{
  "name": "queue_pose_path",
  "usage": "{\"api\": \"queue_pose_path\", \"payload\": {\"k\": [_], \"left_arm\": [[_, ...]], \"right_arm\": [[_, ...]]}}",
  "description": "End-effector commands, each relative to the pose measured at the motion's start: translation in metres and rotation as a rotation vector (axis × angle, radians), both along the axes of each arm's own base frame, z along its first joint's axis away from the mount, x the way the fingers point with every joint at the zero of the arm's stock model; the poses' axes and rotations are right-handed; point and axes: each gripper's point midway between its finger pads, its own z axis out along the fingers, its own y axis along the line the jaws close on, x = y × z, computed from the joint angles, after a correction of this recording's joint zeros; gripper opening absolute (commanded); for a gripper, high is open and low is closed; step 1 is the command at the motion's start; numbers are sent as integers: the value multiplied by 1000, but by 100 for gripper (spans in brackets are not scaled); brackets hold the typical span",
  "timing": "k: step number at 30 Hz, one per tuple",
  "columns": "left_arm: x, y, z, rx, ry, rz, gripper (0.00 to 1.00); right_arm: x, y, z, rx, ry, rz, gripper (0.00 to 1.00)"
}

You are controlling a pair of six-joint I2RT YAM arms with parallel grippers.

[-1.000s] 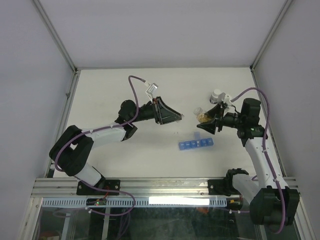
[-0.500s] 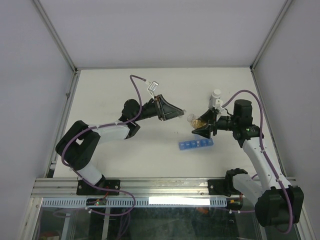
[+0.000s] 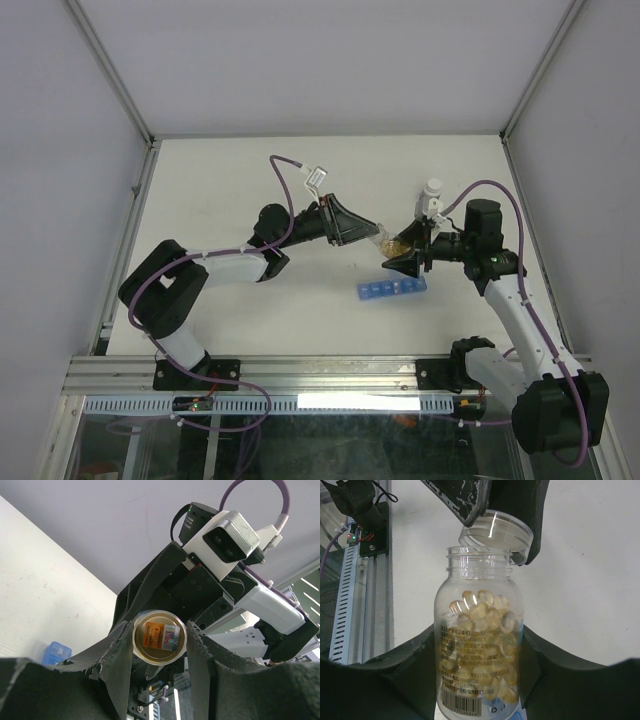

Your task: Sort the pills into containers

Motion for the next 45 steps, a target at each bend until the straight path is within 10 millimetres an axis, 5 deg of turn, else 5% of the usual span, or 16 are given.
{"api": "queue_pose_path", "payload": {"k": [1, 45], "left_arm": [[1, -4, 28, -69, -71, 13, 31], [-19, -24, -3, 160, -211, 51, 29]], "right_arm": [[5, 2, 23, 15, -90, 8, 0], [21, 0, 20, 19, 14, -70, 0]]}}
